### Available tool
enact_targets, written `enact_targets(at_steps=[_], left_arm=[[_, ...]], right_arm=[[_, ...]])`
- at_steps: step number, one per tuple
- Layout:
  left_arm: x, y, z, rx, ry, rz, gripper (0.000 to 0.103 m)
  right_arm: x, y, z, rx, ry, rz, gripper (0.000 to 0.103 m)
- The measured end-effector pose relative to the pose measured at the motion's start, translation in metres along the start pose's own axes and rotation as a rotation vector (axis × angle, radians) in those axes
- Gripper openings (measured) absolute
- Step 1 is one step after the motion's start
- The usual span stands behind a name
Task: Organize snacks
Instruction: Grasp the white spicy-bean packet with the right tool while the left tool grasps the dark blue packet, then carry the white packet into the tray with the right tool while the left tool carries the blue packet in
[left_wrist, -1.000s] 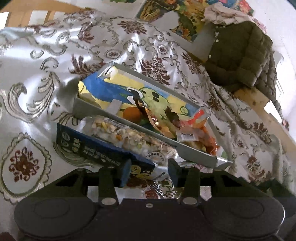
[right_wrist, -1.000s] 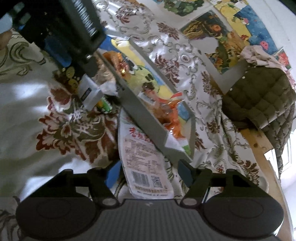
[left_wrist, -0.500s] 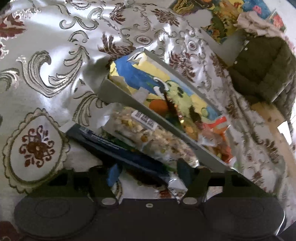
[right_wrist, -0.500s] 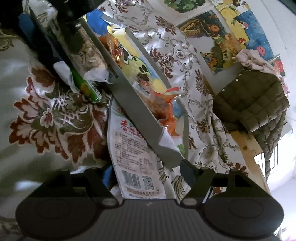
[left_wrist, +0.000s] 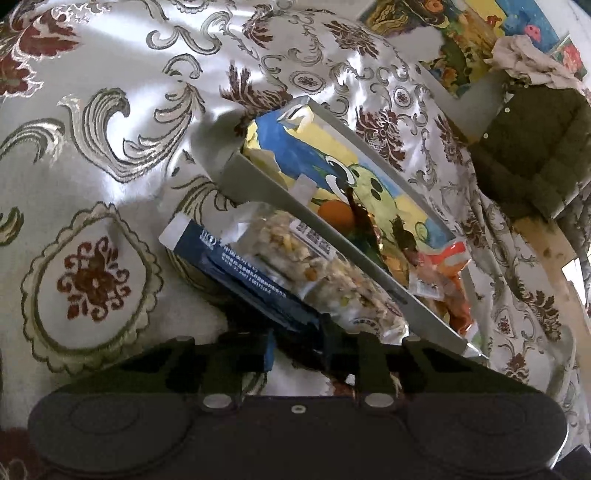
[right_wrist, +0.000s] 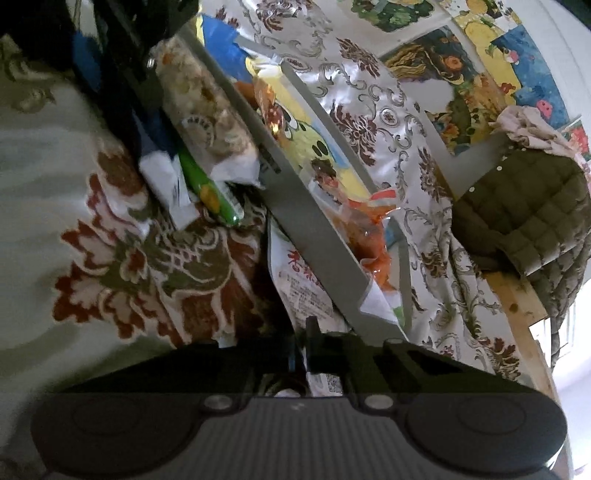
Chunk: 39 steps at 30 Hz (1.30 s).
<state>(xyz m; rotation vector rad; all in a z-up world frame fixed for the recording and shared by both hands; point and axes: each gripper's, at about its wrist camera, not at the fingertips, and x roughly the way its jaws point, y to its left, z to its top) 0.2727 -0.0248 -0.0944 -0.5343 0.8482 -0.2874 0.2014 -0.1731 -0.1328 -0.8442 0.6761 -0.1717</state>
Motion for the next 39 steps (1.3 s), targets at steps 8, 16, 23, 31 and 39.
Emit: enact_targets(at_steps=[8,16,23,31,39], left_arm=[[-0.021,-0.014,-0.012,0.023,0.005,-0.026,0.014],[-0.048,-0.029,-0.024,0.109,-0.024,-0.029,0.009],[-0.066,-0.042,-0.031,0.169,-0.079,-0.021,0.008],[-0.077,-0.051,-0.028,0.188,-0.136,-0.073,0.008],[-0.081,-0.058,-0.009,0.192,-0.2,-0.134,0.008]], right_arm=[[-0.035,-0.018,0.002,0.116,-0.016,0.131,0.005],[-0.072,-0.028,-0.004,0.113,-0.102,0.123,0.0],[-0.096,-0.025,-0.011,0.1,-0.151,0.094,0.0],[-0.116,-0.028,-0.01,0.089,-0.249,0.004,0.0],[-0.11,-0.036,0.001,0.097,-0.33,-0.086,0.001]])
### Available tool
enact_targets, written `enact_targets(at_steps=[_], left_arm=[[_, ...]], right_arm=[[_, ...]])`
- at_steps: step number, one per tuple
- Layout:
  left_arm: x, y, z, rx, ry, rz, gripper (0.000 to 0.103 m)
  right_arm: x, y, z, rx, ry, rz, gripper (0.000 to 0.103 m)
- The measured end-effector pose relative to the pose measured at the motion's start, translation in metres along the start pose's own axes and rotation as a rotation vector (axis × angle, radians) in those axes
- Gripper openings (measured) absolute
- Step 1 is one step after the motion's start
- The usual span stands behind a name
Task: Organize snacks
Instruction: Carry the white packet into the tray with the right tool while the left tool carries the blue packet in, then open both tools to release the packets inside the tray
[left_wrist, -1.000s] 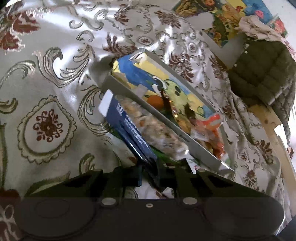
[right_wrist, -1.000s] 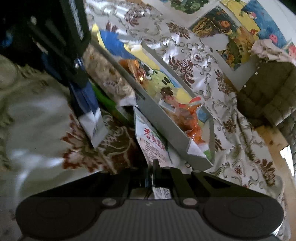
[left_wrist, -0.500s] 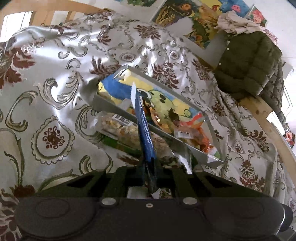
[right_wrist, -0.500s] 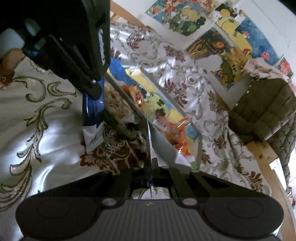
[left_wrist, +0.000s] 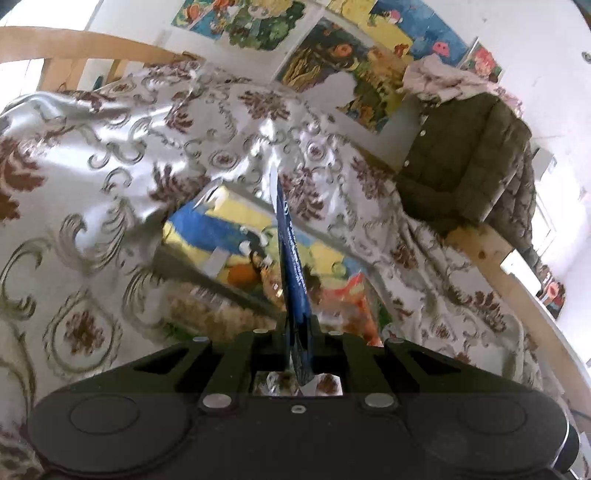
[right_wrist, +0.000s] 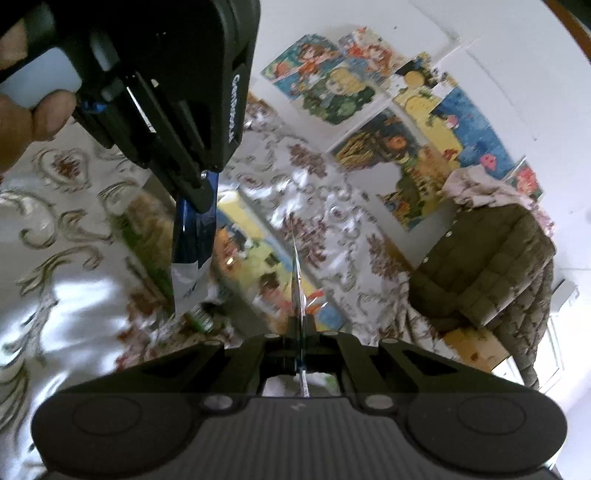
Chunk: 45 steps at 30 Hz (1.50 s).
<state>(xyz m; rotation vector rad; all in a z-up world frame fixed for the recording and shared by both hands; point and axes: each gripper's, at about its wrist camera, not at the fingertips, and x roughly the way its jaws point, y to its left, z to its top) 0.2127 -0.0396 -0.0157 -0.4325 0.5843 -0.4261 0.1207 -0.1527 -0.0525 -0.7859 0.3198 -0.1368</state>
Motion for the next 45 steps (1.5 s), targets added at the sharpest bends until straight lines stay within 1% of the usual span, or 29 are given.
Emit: enact_targets(at_steps=[4,7,9,13,15,17,20,22,28,35,40,43,44,45], left_arm=[[0.012,-0.005,0.017,0.027,-0.05,-0.006,0.008],[0.023,-0.006,0.03,0.066,-0.089,0.001,0.008],[0.033,-0.001,0.04,0.051,-0.106,0.01,0.008],[0.057,0.014,0.056,-0.027,-0.11,0.027,0.008],[0.069,0.021,0.063,-0.033,-0.1,0.043,0.008],[0.083,0.03,0.067,-0.039,-0.064,0.06,0.008],[0.1,0.045,0.07,-0.076,-0.018,0.07,0.008],[0.107,0.053,0.071,-0.097,-0.002,0.08,0.009],[0.116,0.059,0.074,-0.091,0.019,0.112,0.012],[0.12,0.063,0.074,-0.109,0.052,0.139,0.016],[0.122,0.062,0.073,-0.102,0.073,0.158,0.019],[0.12,0.062,0.074,-0.103,0.082,0.186,0.023],[0.12,0.062,0.075,-0.103,0.086,0.195,0.026],[0.119,0.062,0.075,-0.103,0.09,0.202,0.032]], right_arm=[[0.014,-0.002,0.005,0.007,-0.04,-0.038,0.001],[0.029,-0.004,0.007,0.013,-0.049,-0.05,0.001],[0.041,-0.004,0.01,0.017,-0.053,-0.053,0.001],[0.068,-0.002,0.019,0.021,-0.065,-0.043,0.001],[0.08,0.0,0.023,0.028,-0.067,-0.029,0.001],[0.092,0.001,0.027,0.034,-0.071,-0.018,0.001],[0.11,0.004,0.032,0.035,-0.072,0.001,0.001],[0.12,0.008,0.035,0.037,-0.066,0.017,0.001],[0.144,0.017,0.035,0.038,-0.036,0.054,0.001],[0.149,0.025,0.035,0.025,-0.021,0.089,0.004],[0.149,0.027,0.033,0.019,-0.004,0.106,0.014],[0.149,0.024,0.033,0.055,0.015,0.129,0.019],[0.15,0.021,0.033,0.077,0.026,0.142,0.021],[0.151,0.019,0.033,0.097,0.035,0.152,0.022]])
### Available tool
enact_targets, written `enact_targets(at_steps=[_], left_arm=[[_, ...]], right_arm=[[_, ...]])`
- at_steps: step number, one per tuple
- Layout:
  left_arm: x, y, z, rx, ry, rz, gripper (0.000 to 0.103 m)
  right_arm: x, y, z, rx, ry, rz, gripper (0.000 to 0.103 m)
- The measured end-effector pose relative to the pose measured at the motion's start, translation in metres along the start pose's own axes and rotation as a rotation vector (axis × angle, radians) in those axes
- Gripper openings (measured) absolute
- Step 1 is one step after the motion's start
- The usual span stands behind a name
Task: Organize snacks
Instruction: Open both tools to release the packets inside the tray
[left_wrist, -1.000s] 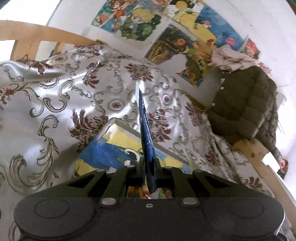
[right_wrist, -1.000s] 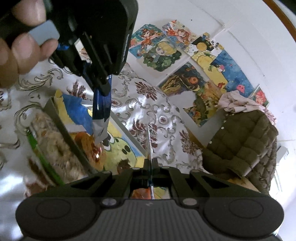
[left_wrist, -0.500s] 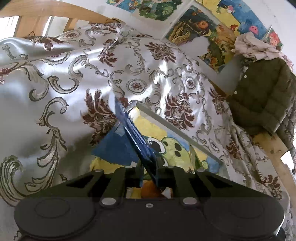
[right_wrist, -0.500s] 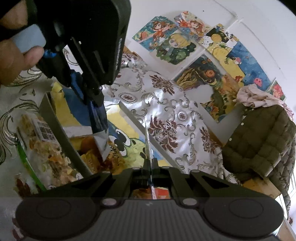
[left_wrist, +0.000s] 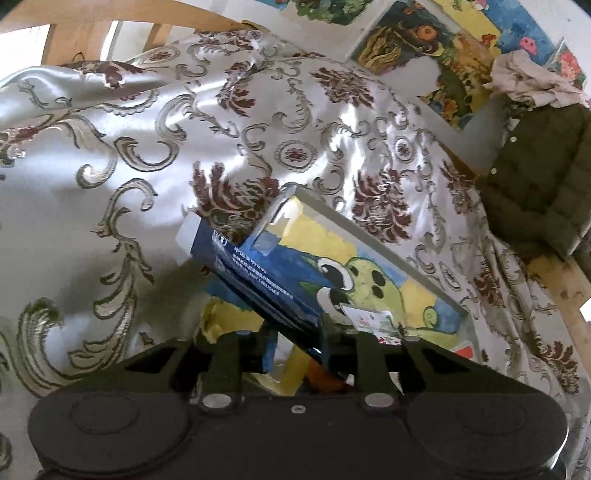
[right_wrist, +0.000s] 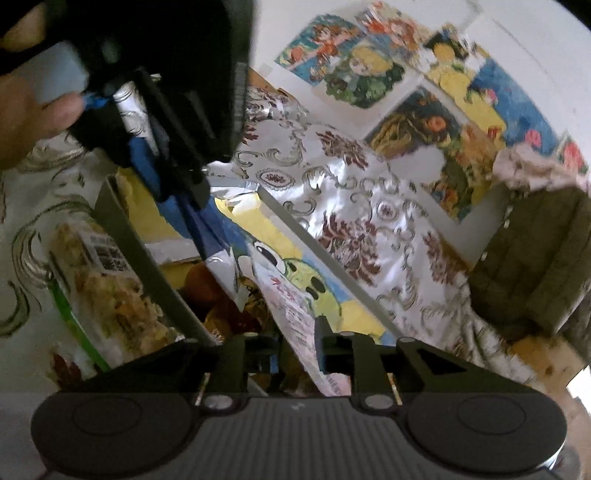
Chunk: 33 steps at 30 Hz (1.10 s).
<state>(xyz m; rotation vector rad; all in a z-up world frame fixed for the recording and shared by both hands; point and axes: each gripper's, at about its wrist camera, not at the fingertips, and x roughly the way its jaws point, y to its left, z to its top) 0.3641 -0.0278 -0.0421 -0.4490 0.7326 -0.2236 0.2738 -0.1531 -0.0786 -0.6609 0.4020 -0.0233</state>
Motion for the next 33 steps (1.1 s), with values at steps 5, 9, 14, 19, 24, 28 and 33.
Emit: enact_targets(at_steps=[5,9,14,19,24,28,33], left_arm=[[0.0,0.001,-0.001,0.001,0.025,0.024,0.046],[0.0,0.001,-0.003,0.0,0.049,0.016,0.047],[-0.004,-0.003,-0.006,0.016,0.062,0.007,0.053],[-0.014,-0.006,-0.009,0.022,0.062,-0.002,0.061],[-0.026,-0.006,-0.013,0.017,0.062,-0.005,0.066],[-0.042,-0.008,-0.015,0.025,0.043,-0.005,0.071],[-0.064,-0.019,-0.017,0.082,-0.023,0.015,0.082]], right_arm=[[-0.002,-0.009,0.001,0.059,0.027,0.02,0.029],[-0.007,-0.015,0.001,0.087,0.039,0.029,0.035],[-0.017,-0.02,0.002,0.11,0.045,0.034,0.045],[-0.03,-0.027,0.001,0.138,0.046,0.027,0.051],[-0.044,-0.04,0.001,0.184,0.042,0.017,0.057],[-0.055,-0.055,0.003,0.246,0.025,0.01,0.065],[-0.075,-0.075,0.004,0.33,-0.01,0.003,0.073]])
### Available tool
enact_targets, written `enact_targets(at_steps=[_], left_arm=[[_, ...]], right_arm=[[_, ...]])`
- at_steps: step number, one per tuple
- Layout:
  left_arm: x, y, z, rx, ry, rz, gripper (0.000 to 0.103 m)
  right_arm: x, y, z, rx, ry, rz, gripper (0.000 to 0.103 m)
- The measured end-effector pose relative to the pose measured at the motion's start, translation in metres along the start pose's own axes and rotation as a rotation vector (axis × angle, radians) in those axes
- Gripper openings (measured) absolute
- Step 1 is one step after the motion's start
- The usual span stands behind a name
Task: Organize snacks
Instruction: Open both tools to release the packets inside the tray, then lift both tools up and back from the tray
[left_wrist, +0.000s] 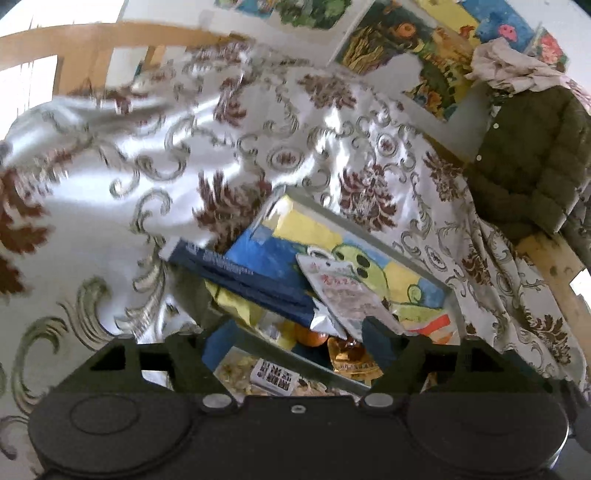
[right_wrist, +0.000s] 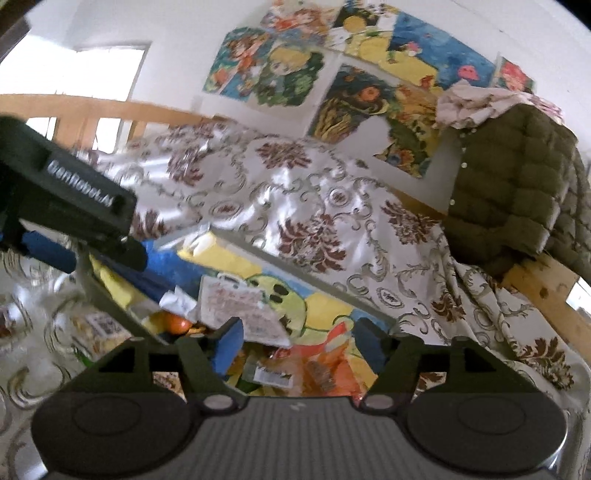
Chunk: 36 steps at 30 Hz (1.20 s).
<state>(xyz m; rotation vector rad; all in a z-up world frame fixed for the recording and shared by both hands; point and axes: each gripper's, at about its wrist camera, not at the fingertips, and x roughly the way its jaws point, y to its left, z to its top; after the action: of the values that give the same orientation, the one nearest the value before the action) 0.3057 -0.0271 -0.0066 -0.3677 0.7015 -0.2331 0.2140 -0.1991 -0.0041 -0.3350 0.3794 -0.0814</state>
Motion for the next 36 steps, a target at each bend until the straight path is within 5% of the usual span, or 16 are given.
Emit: enact_targets(at_steps=[6,17,24,36], left_arm=[[-0.03,-0.018,-0.006,0.096,-0.114,0.022,0.095],[-0.078,-0.032,-0.033,0.204,-0.273,0.056,0.102],[-0.102,-0.024,-0.058,0.222,-0.327,0.119,0.102],[-0.132,-0.013,-0.086,0.259,-0.302,0.17,0.102]], right_arm=[[-0.026,-0.022,0.002,0.082,-0.056,0.003,0.085],[-0.075,-0.043,-0.004,0.139,-0.153,-0.034,0.099],[-0.098,-0.048,-0.012,0.17,-0.164,-0.038,0.103],[-0.13,-0.057,-0.032,0.264,-0.105,-0.002,0.103]])
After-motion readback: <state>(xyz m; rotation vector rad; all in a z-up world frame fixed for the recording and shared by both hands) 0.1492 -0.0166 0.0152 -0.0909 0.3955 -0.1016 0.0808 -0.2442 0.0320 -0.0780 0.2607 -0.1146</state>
